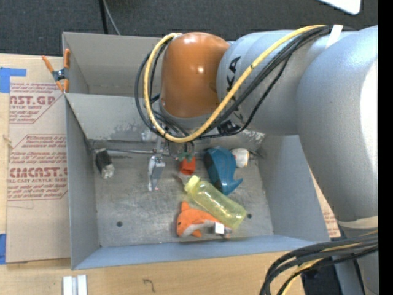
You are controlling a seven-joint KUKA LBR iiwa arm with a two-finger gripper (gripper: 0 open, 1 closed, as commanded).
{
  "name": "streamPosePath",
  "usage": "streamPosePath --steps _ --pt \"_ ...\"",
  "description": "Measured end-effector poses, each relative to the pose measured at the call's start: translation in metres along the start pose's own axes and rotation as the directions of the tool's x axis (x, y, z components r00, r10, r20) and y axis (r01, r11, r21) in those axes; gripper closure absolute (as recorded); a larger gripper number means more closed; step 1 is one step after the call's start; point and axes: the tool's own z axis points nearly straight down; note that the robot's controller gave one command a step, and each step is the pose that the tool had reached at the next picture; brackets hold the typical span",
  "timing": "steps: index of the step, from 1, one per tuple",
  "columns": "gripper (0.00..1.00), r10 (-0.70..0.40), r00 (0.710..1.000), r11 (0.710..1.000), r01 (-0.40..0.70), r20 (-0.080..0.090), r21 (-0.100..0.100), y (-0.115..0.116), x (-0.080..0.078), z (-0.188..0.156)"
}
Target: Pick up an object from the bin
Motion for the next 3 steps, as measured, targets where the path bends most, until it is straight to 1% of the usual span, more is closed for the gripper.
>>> streamPosePath --steps 1,2,3 --pt "0.00 0.000 1.000 1.000 0.000 0.000 0.000 0.000 0.000 0.000" --pt "0.00 -0.076 0.997 0.997 0.076 0.004 0.000 -0.030 0.031 0.016" --pt "0.00 -0.030 1.000 1.000 0.030 -0.003 0.001 -0.065 0.040 0.022"
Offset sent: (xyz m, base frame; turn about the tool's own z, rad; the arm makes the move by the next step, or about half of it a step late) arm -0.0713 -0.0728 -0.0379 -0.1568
